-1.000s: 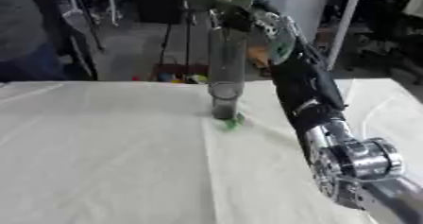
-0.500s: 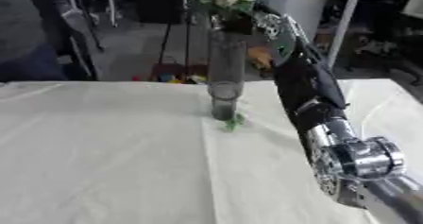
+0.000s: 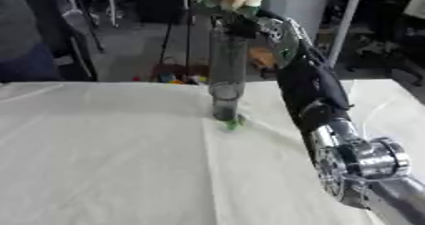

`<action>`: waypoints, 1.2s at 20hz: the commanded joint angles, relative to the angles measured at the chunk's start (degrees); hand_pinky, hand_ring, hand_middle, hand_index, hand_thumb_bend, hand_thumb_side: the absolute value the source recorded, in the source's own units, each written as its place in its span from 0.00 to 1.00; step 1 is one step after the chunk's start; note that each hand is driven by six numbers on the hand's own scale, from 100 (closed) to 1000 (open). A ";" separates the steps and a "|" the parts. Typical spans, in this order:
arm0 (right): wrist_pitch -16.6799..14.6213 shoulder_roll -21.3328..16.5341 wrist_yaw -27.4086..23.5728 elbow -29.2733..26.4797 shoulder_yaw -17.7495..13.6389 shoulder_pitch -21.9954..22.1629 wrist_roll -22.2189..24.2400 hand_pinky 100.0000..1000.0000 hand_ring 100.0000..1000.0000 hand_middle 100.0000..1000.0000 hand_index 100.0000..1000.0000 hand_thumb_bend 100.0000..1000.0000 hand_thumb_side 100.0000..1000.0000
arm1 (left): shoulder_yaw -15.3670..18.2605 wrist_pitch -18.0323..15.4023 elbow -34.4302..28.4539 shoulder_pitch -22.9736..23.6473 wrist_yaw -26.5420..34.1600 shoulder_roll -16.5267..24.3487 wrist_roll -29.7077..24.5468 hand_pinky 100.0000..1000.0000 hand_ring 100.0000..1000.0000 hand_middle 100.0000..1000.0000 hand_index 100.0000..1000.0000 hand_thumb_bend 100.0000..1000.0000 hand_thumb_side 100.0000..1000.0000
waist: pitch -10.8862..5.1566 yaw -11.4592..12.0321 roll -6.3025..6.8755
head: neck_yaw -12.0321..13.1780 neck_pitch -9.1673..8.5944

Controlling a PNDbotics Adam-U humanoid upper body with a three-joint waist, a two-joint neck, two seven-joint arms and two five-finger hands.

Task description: Arrange flowers into the vase.

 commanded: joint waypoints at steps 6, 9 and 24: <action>-1.15 -2.12 2.93 0.74 -0.33 -1.20 0.06 1.00 1.00 0.97 0.98 0.00 0.94 | 0.39 -0.09 -0.74 -0.40 -0.01 1.45 -0.17 0.56 0.51 0.65 0.64 0.60 0.65 | -0.83 -0.02 0.17 | 0.18 0.11; -1.09 -2.16 3.10 1.08 -0.41 -1.12 0.19 1.00 1.00 0.97 0.98 0.00 0.96 | 0.40 -0.10 -0.76 -0.39 0.00 1.47 -0.18 0.56 0.51 0.65 0.64 0.60 0.65 | -0.82 -0.07 0.15 | 0.24 0.07; -1.18 -1.95 2.49 0.85 -0.37 -1.07 0.50 1.00 1.00 0.96 0.98 0.00 0.98 | 0.50 -0.12 -0.75 -0.23 0.04 1.34 -0.19 0.56 0.51 0.65 0.64 0.60 0.65 | -1.05 -0.43 0.09 | 0.47 0.05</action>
